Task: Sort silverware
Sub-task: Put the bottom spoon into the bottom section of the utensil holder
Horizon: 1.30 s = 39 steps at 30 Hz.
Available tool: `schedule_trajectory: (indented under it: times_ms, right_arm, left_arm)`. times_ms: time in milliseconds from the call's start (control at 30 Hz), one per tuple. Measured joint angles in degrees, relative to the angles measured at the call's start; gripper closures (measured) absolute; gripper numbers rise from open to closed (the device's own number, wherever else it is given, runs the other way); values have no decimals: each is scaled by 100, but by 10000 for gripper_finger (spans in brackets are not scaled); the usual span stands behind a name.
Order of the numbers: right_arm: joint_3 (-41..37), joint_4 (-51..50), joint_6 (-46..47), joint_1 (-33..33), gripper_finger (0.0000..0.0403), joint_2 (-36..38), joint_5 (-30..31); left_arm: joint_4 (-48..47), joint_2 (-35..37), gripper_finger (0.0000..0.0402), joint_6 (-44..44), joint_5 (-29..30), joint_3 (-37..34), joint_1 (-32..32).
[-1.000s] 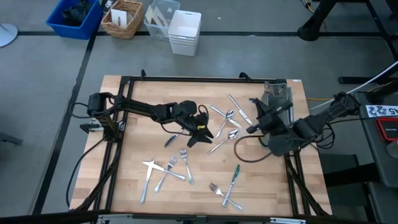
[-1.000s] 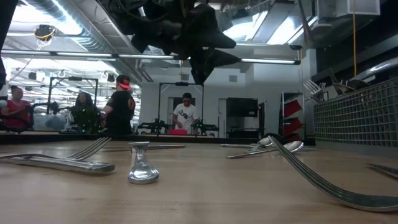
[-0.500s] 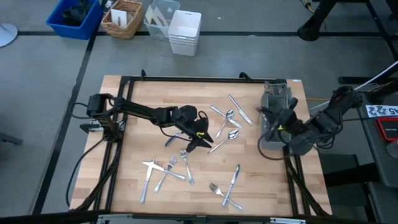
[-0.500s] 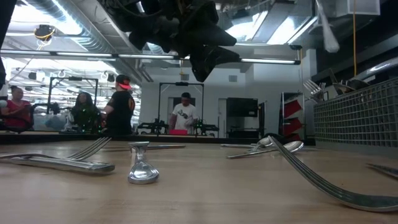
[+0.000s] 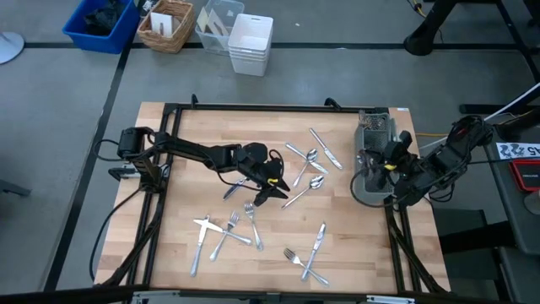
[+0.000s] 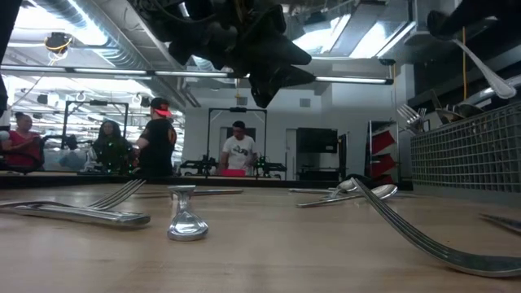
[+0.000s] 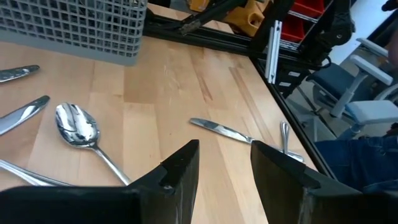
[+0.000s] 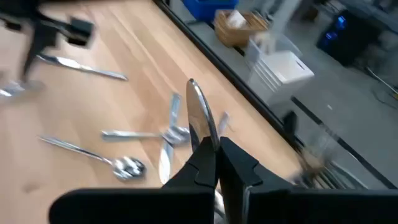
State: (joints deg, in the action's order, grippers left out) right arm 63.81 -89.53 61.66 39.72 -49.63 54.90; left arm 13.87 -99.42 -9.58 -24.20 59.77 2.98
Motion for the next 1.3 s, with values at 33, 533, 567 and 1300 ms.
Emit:
schedule_trajectory:
  times_ms: [33, 533, 567, 1300]
  right_arm:
    - [-8, -73, 128, 0, 395, -2, -17]
    - [-995, -49, -531, -2, 397, 104, 93]
    - [-1098, -48, -533, -2, 397, 103, 90]
    - [-1755, -55, 261, -2, 351, 103, -1729]
  left_arm:
    - [5, 0, 265, 0, 3, 0, 0]
    - [2, 0, 265, 0, 6, 0, 0]
    - [0, 0, 265, 0, 4, 0, 0]
    - [-2, 0, 265, 0, 6, -2, 0]
